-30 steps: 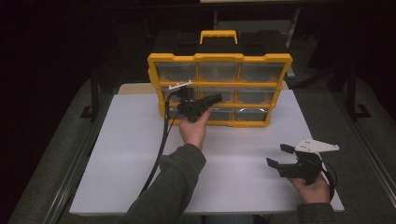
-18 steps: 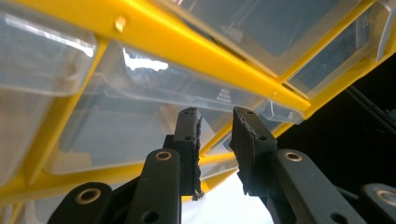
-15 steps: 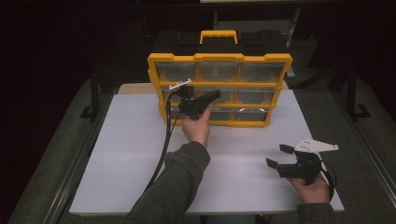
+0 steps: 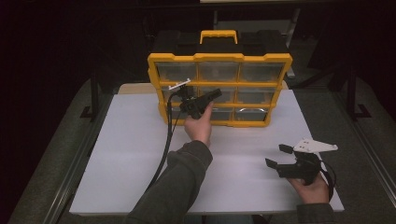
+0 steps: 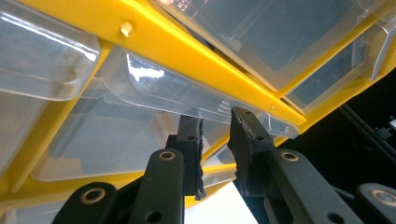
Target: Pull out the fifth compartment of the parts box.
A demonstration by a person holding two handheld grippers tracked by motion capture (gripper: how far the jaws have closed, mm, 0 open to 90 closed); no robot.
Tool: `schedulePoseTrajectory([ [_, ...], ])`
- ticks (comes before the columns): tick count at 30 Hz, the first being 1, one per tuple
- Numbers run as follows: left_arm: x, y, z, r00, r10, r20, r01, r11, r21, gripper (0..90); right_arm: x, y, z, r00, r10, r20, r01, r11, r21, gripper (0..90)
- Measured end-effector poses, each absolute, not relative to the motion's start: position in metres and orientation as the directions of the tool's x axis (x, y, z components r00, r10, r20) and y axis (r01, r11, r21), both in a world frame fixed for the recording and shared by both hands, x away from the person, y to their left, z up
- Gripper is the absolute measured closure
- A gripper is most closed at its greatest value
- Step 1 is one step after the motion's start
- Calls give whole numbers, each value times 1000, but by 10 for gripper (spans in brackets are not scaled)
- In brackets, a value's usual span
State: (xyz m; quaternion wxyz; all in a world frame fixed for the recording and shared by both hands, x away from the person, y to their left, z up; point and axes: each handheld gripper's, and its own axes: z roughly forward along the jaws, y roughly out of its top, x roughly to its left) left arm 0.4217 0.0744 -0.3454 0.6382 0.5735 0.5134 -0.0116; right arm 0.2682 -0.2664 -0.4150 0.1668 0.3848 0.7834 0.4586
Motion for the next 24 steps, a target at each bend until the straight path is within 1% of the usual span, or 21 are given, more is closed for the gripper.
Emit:
schedulePoseTrajectory([
  [7, 419, 72, -346, 473, 562, -678, 604, 354, 714, 738, 267, -268, -415, -645, 759, 87, 447, 282, 849, 198],
  [16, 416, 76, -349, 463, 522, -716, 619, 388, 683, 739, 266, -269, -415, -640, 763, 90, 448, 275, 851, 197],
  [19, 415, 76, -350, 458, 510, -728, 620, 403, 673, 756, 265, -269, -415, -638, 766, 83, 441, 274, 854, 196],
  [24, 413, 77, -350, 458, 507, -730, 621, 405, 671, 756, 266, -270, -415, -635, 767, 87, 445, 271, 854, 195],
])
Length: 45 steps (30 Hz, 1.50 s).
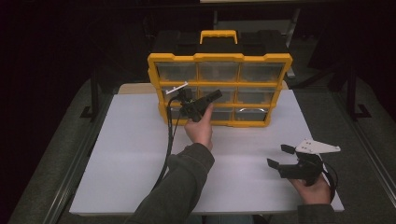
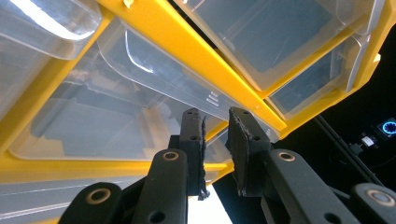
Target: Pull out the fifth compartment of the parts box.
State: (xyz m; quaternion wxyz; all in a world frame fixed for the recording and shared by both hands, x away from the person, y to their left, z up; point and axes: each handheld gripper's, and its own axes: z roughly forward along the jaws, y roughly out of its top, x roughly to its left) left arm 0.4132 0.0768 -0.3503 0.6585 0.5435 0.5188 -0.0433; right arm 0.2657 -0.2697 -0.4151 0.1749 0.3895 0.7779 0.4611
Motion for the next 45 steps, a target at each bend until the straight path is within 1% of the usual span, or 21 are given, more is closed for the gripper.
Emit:
schedulePoseTrajectory([
  [5, 411, 78, -351, 458, 494, -739, 623, 415, 663, 756, 265, -268, -416, -639, 764, 88, 448, 277, 850, 197],
  [17, 402, 79, -352, 468, 496, -732, 617, 410, 672, 760, 265, -268, -416, -636, 767, 87, 452, 278, 848, 201],
  [37, 381, 83, -351, 514, 497, -700, 608, 365, 705, 766, 266, -266, -417, -640, 764, 78, 451, 291, 844, 199],
  [42, 378, 86, -351, 530, 510, -677, 593, 348, 726, 771, 266, -266, -418, -638, 766, 85, 458, 288, 841, 197],
  [44, 376, 86, -351, 537, 530, -656, 582, 330, 743, 769, 266, -265, -418, -641, 763, 89, 457, 286, 842, 197],
  [45, 375, 86, -351, 546, 540, -640, 586, 301, 753, 730, 266, -264, -418, -645, 760, 83, 453, 293, 842, 196],
])
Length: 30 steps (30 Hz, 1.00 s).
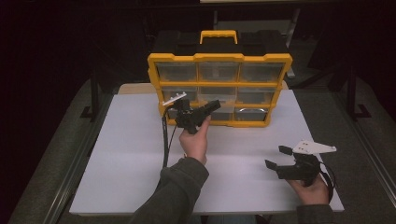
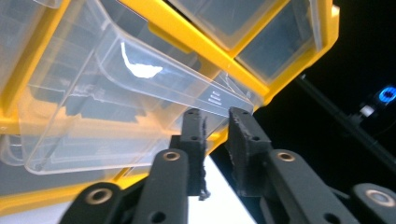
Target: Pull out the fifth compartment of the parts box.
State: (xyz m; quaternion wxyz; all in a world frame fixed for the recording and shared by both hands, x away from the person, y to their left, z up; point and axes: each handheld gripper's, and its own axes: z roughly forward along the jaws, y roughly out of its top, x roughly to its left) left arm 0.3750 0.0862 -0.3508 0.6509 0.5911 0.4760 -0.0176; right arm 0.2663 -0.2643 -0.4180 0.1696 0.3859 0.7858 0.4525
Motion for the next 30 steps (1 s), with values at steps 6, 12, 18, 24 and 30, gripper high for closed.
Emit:
schedulePoseTrajectory([
  [6, 368, 88, -348, 600, 559, -573, 568, 207, 797, 672, 267, -264, -418, -645, 758, 94, 459, 287, 841, 194],
  [12, 368, 94, -332, 723, 552, -415, 488, 17, 873, 626, 265, -265, -417, -647, 757, 90, 453, 287, 844, 195],
  [18, 374, 103, -307, 803, 529, -275, 392, -121, 912, 623, 266, -265, -418, -654, 748, 109, 458, 278, 844, 195],
  [24, 387, 105, -269, 876, 457, -158, 298, -254, 920, 629, 267, -262, -418, -662, 741, 117, 462, 280, 841, 195],
  [30, 408, 94, -253, 932, 359, -47, 214, -441, 872, 619, 268, -260, -419, -666, 737, 118, 463, 284, 840, 196],
])
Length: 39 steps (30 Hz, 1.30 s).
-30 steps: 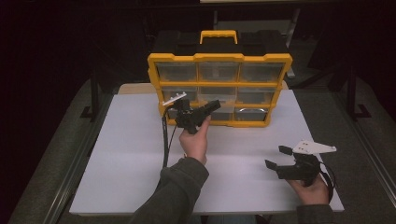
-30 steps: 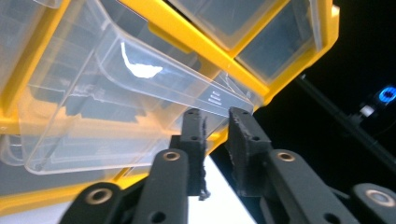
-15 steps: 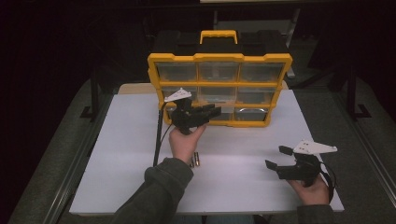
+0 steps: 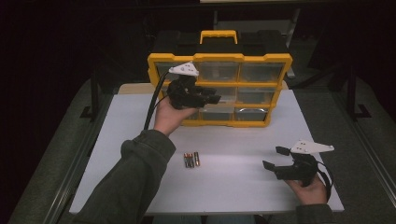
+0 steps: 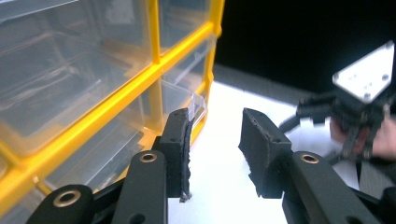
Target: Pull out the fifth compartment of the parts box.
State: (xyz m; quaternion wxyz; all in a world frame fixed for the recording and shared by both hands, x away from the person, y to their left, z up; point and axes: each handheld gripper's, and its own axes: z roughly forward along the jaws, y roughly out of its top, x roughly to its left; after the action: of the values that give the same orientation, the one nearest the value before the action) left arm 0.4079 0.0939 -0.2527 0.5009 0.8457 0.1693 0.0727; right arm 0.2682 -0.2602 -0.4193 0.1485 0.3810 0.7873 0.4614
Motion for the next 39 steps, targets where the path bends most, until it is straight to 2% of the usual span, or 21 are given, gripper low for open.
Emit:
schedulePoseTrajectory([
  [3, 413, 89, -250, 944, 330, 3, 170, -494, 853, 609, 269, -260, -420, -672, 732, 114, 463, 294, 836, 197],
  [7, 420, 75, -253, 942, 316, 111, 116, -618, 777, 611, 269, -260, -420, -675, 730, 110, 460, 299, 836, 198],
  [9, 422, 72, -254, 944, 303, 134, 99, -645, 758, 612, 269, -260, -420, -674, 730, 114, 461, 295, 837, 198],
  [22, 436, 62, -273, 941, 312, 127, 142, -710, 690, 607, 269, -259, -421, -686, 719, 111, 456, 306, 836, 198],
  [29, 433, 61, -275, 942, 291, 166, 114, -744, 659, 624, 270, -258, -421, -686, 719, 115, 459, 305, 835, 198],
  [39, 433, 63, -273, 958, 241, 157, 84, -757, 648, 675, 269, -259, -421, -689, 716, 112, 456, 309, 835, 197],
])
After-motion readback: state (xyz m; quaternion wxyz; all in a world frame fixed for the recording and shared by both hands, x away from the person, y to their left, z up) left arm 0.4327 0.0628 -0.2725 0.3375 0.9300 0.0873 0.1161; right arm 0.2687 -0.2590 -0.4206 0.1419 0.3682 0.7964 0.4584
